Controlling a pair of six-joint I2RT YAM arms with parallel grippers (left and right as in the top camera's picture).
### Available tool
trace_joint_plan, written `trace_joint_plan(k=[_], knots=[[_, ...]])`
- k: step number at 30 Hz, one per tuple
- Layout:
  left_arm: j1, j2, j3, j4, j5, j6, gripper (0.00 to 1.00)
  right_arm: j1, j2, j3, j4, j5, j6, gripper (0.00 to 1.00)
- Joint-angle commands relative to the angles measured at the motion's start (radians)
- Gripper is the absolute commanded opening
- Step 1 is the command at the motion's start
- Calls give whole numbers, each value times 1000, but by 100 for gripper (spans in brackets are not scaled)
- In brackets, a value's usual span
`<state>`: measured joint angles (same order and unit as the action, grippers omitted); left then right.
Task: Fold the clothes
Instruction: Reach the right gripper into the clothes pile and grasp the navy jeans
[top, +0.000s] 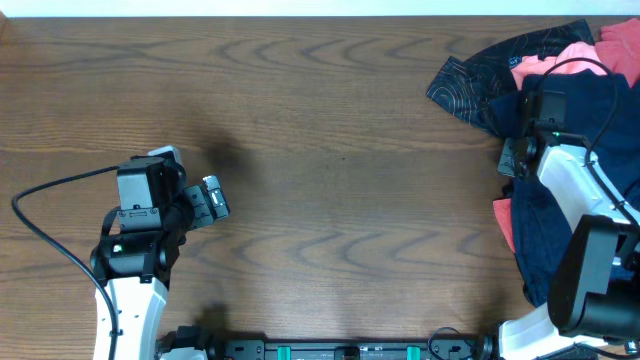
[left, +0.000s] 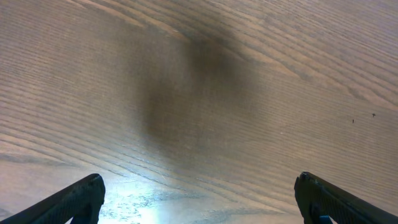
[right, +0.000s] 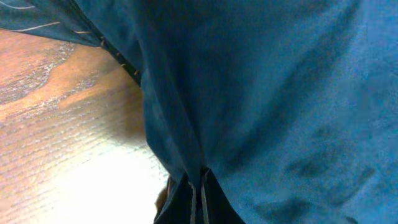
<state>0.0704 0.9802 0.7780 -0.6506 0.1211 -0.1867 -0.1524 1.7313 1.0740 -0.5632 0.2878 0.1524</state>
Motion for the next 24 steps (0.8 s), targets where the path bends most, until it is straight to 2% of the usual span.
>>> trace_joint_plan(k=[1,6,9,14,17,19,24], knots=[[2,0,20,0,2,-9,98,-7,-103,76,-43,-13,18,1],[2,0,20,1,2,-9,98,0,-246,220,-171,-220,-16,1],[2,0,20,1,2,-9,98,21,-294,236,-229,-327,-15,1],[2,0,20,1,2,-10,98,100,-288,233,-315,-525,-7,1],[2,0,20,1,2,-10,98,180,-272,233,-281,-637,-7,2],[2,0,20,0,3,-10,98,230,-267,233,-236,-613,-8,4],[2,0,20,0,2,-10,98,296,-265,233,-196,-507,-8,1]])
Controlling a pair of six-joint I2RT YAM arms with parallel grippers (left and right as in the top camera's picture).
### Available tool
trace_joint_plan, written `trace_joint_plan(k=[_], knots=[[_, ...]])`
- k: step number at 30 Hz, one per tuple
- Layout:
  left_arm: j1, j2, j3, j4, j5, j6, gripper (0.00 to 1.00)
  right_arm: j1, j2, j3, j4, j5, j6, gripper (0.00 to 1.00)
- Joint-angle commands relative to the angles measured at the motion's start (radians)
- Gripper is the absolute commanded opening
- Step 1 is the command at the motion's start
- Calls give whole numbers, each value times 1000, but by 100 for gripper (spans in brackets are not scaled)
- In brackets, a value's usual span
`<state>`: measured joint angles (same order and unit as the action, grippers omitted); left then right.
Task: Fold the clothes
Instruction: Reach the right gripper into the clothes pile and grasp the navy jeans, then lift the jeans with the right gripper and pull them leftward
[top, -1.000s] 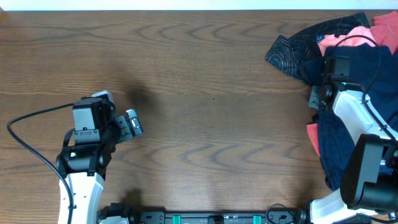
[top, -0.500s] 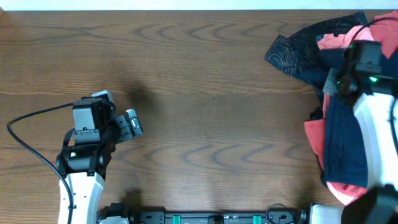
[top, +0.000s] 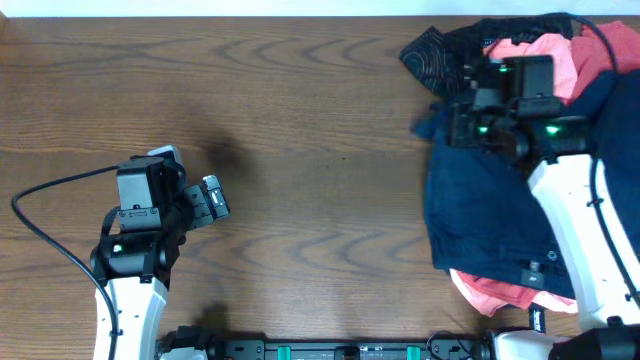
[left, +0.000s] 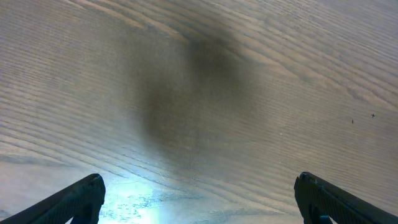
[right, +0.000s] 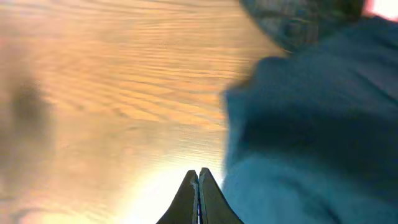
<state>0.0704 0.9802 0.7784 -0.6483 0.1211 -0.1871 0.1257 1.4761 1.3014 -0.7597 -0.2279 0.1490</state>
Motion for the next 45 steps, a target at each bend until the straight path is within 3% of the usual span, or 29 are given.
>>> trace_joint_plan(k=[1,3,8,14,19,23,27,29,31,32,38,45], knots=[[2,0,20,-2,2,-9,98,20,-10,6,-8,34,-4,2],[2,0,20,-2,2,-9,98,17,-10,6,-35,99,-3,9],[2,0,20,-2,2,-9,98,12,-7,5,-166,171,-5,38],[2,0,19,-6,2,-9,98,53,23,-89,-419,69,5,46],[2,0,19,-6,2,-9,98,127,32,-277,-376,147,166,52],[2,0,19,-6,2,-9,98,182,32,-407,-277,153,200,52],[2,0,19,-6,2,-9,98,217,32,-484,-227,264,302,48],[2,0,19,-6,2,-9,98,225,32,-502,-215,326,357,35],[2,0,19,-6,2,-9,98,225,32,-502,-215,364,399,5],[2,0,19,-6,2,-9,98,224,31,-502,-213,372,406,1],[2,0,19,-6,2,-9,98,215,7,-431,-283,427,421,1],[2,0,19,-6,2,-9,98,119,-115,-47,-467,558,356,1]])
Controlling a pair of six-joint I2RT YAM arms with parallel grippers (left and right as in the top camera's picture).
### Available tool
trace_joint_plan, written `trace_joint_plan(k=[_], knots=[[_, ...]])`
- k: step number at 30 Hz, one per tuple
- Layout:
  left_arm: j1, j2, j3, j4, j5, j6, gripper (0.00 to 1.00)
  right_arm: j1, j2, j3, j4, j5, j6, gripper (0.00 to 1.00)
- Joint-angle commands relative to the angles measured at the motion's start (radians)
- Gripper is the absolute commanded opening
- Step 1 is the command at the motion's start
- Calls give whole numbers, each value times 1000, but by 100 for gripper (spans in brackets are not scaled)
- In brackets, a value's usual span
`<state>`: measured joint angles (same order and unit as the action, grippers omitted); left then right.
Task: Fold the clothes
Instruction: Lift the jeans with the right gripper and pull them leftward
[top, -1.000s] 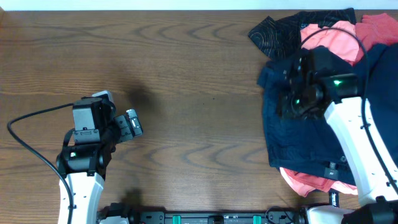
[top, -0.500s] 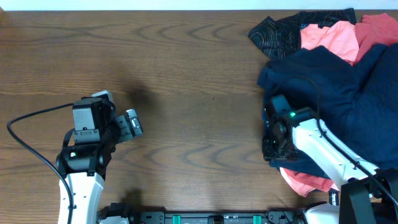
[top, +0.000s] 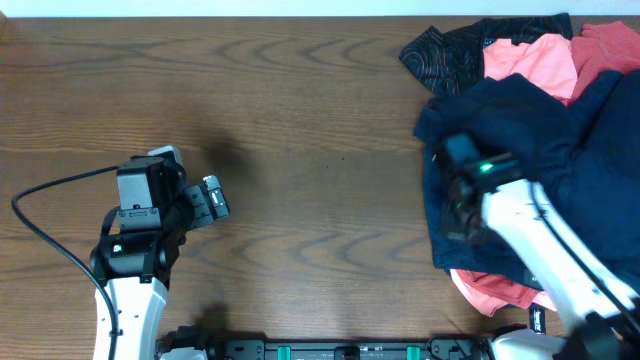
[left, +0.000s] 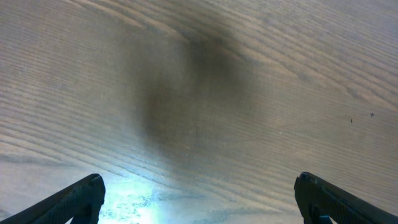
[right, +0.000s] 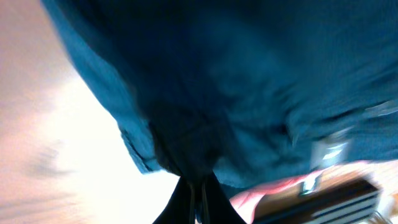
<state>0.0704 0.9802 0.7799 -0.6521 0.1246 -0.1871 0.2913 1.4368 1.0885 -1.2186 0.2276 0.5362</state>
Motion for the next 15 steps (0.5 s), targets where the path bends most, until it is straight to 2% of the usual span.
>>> trace_joint_plan(k=[1,5,8,11,15], knots=[[2,0,18,-2,-1,-9,98,-64,-85,232,-9,83,-80,1],[2,0,18,-2,-1,-9,98,-106,-89,539,-3,-134,-309,1],[2,0,18,-2,-1,-9,98,-89,-85,691,27,-377,-343,1],[2,0,18,-2,-1,-9,98,-31,-81,705,87,-523,-320,1],[2,0,18,-2,-1,-10,98,102,-27,674,113,-531,-259,1]])
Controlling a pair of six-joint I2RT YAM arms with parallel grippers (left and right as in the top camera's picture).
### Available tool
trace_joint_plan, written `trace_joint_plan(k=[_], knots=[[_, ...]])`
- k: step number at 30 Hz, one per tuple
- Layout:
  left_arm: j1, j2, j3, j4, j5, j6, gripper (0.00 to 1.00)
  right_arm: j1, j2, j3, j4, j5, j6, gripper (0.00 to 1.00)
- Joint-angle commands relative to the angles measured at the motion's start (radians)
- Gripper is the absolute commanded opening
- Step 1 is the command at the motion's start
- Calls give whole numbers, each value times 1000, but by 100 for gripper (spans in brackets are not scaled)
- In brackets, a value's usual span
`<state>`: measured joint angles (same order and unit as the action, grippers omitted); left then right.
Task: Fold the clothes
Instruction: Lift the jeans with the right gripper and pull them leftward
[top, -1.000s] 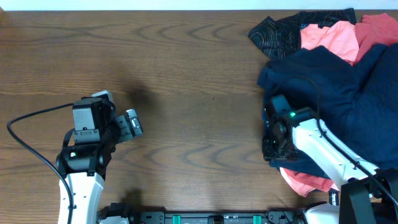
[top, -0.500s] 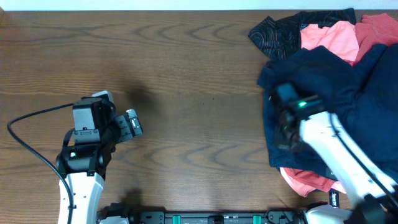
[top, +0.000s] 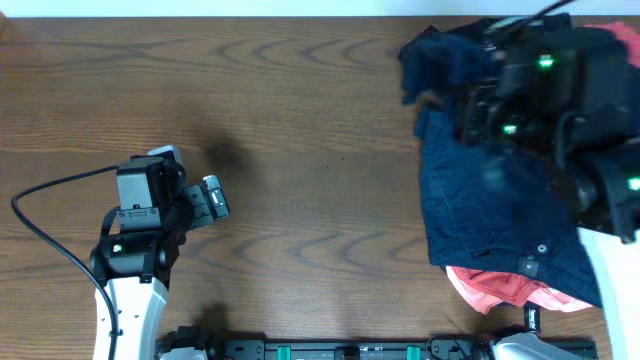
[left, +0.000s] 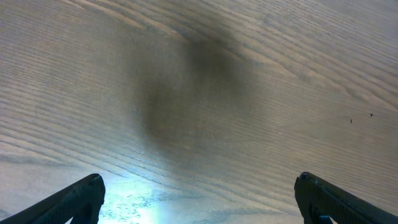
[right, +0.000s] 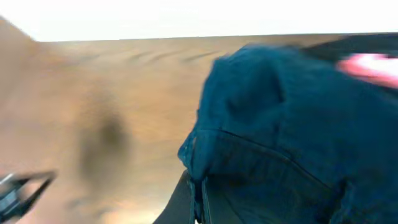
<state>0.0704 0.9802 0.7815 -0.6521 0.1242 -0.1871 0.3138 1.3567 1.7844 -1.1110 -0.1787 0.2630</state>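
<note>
A navy garment lies spread at the table's right side, and its far edge is lifted. My right gripper is shut on a fold of that navy cloth. The right arm is held high, close to the overhead camera. A pink garment shows under the navy one's near edge and again as a pink garment in the right wrist view. My left gripper stands open over bare wood at the left, with its fingertips wide apart.
The wooden table stretches between the two arms. A black cable loops from the left arm. The table's far edge runs along the top. The right arm hides the clothes behind it.
My right arm was low over the navy garment's left middle; now it is high at the far right with navy cloth in its jaws. The garment's far edge has risen. The left arm is unchanged.
First my right gripper was shut on navy cloth in the pile at the right edge. Then the navy garment lay further left, over the pink one. Later the gripper was low at its left side, and now it holds cloth high. The left arm stayed still.
</note>
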Motion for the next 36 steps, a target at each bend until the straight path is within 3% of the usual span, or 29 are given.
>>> trace_joint_plan(k=[1,10,16,18,19,21,22,23,26,36], knots=[[2,0,16,-2,-1,-10,98,127,84,-35,15,-125,24,1],[2,0,16,-2,-1,-10,98,409,393,-79,257,-148,81,1],[2,0,16,-1,-1,-41,98,443,511,-79,287,-3,125,4],[2,0,16,-1,-1,-104,98,428,507,-79,281,55,124,17],[2,0,16,-1,-1,-141,98,420,499,-79,281,73,116,33],[2,0,16,-2,8,-250,98,394,475,-78,277,81,71,75],[2,1,16,2,33,-285,98,378,459,-78,269,81,52,91],[2,4,14,14,79,-303,98,364,444,-78,257,83,40,99],[-8,32,11,66,183,-306,98,296,384,-78,179,136,37,99],[-188,325,11,316,182,-304,98,2,228,-78,-155,247,103,99]])
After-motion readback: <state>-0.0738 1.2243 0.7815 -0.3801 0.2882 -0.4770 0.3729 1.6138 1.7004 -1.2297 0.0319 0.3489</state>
